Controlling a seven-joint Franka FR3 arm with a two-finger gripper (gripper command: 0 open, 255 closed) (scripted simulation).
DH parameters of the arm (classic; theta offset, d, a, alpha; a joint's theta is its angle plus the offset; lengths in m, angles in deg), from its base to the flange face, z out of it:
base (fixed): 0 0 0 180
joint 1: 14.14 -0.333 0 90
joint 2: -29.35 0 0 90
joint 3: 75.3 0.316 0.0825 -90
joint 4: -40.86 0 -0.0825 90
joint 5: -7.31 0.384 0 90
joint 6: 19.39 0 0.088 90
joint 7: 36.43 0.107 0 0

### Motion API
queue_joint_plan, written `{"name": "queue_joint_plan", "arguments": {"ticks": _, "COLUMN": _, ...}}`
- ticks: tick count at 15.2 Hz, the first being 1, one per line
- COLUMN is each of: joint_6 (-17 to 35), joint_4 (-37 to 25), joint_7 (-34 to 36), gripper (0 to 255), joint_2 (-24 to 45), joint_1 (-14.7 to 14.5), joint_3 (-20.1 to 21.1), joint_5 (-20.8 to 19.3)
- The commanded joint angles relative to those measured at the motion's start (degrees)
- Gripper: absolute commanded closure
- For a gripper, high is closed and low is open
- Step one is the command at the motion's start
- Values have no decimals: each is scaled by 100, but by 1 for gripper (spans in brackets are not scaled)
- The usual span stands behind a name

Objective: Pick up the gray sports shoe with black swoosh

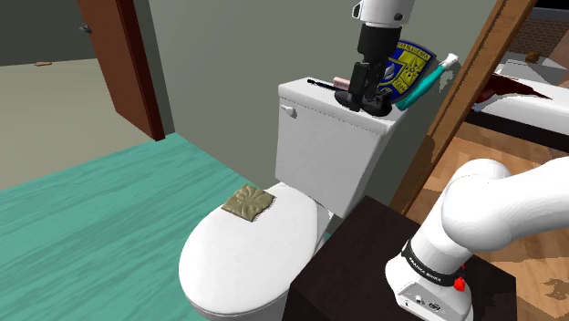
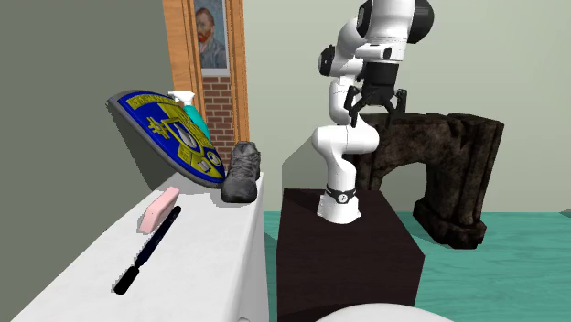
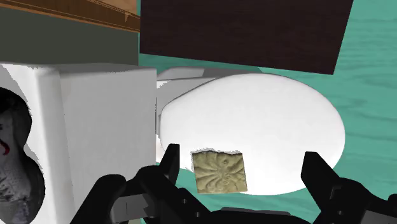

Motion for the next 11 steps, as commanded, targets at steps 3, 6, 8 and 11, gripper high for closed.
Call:
{"name": "queue_joint_plan", "arguments": {"ticks": 3, "joint_6": 1, "joint_4": -171, "joint_7": -215, "gripper": 0, "joint_2": 311, "joint_1": 102, "joint_3": -196, "joint_5": -191}}
{"name": "queue_joint_plan", "arguments": {"ticks": 6, "joint_6": 1, "joint_4": -471, "joint_7": -529, "gripper": 0, "joint_2": 805, "joint_1": 243, "joint_3": -475, "joint_5": -458}}
{"name": "queue_joint_plan", "arguments": {"ticks": 8, "joint_6": -3, "joint_4": -700, "joint_7": -733, "gripper": 0, "joint_2": 1152, "joint_1": 332, "joint_3": -649, "joint_5": -620}}
{"name": "queue_joint_plan", "arguments": {"ticks": 11, "joint_6": -19, "joint_4": -1087, "joint_7": -1035, "gripper": 0, "joint_2": 1696, "joint_1": 453, "joint_3": -899, "joint_5": -841}}
